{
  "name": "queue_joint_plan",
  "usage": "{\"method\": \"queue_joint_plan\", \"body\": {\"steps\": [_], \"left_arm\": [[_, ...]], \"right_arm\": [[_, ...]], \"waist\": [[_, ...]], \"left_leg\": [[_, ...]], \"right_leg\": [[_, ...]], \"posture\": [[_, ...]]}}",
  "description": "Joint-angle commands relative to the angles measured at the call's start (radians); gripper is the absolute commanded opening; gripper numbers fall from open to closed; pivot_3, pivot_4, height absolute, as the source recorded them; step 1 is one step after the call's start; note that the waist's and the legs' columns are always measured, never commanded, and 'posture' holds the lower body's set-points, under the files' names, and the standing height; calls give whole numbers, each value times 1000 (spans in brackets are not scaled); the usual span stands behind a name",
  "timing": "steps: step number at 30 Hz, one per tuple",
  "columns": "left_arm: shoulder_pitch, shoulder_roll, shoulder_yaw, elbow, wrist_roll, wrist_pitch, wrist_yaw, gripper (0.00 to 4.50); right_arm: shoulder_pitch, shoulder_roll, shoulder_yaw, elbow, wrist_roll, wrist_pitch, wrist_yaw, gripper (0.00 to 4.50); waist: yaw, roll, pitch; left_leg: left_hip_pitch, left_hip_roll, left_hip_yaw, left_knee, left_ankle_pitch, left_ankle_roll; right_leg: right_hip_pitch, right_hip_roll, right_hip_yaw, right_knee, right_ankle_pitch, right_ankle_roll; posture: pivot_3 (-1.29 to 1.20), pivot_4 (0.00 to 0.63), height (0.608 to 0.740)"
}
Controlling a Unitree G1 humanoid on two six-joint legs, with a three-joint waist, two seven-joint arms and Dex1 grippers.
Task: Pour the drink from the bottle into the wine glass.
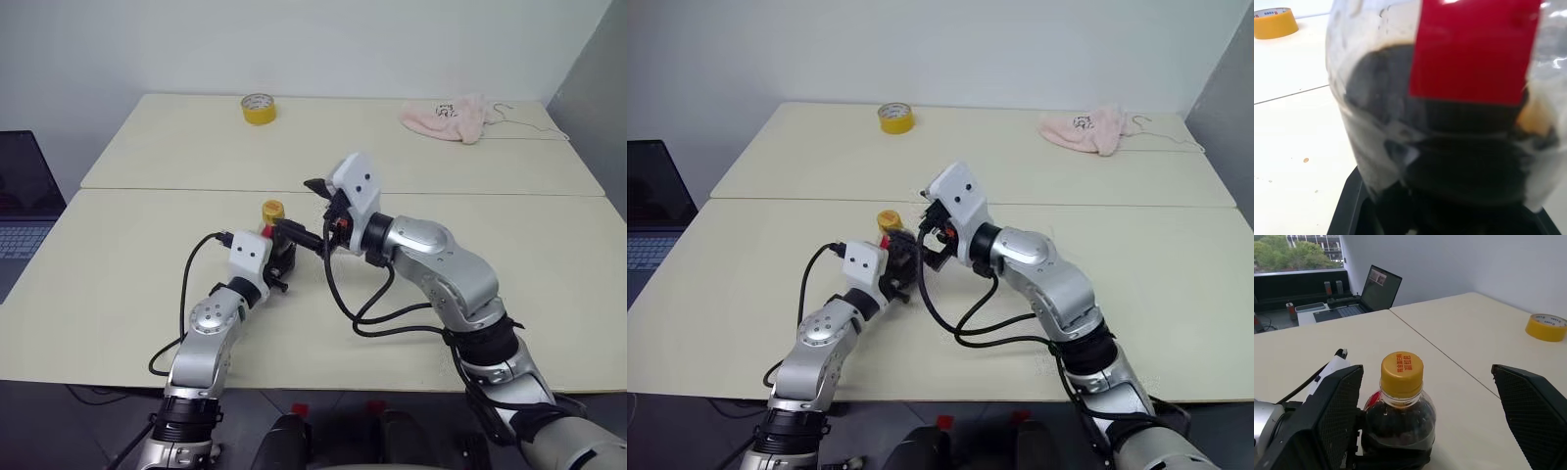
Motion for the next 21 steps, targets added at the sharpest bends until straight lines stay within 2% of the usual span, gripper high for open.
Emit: {"method": "queue_joint_plan", "body": {"steps": [1, 18, 21], "left_arm": [[2, -4, -13, -26, -4, -5, -8, 1545], [0, 2, -13, -30, 4, -12, -8, 1400], [1, 1, -12, -32, 5, -12, -6, 1357]], "right_arm": [[-33, 24, 15, 14, -16, -16, 10, 4500], [-85, 108, 36, 139, -73, -68, 37, 4500], [-84, 118, 31, 148, -78, -74, 33, 3861]], "waist": [[0, 0, 0], [-2, 0, 0], [-2, 0, 0]], "left_leg": [[0, 0, 0, 0, 0, 0], [-1, 0, 0, 0, 0, -1], [-1, 0, 0, 0, 0, -1]], "right_leg": [[0, 0, 0, 0, 0, 0], [-2, 0, 0, 1, 0, 0], [-2, 0, 0, 1, 0, 0]], "posture": [[0, 150, 740], [0, 150, 740], [0, 150, 740]]}}
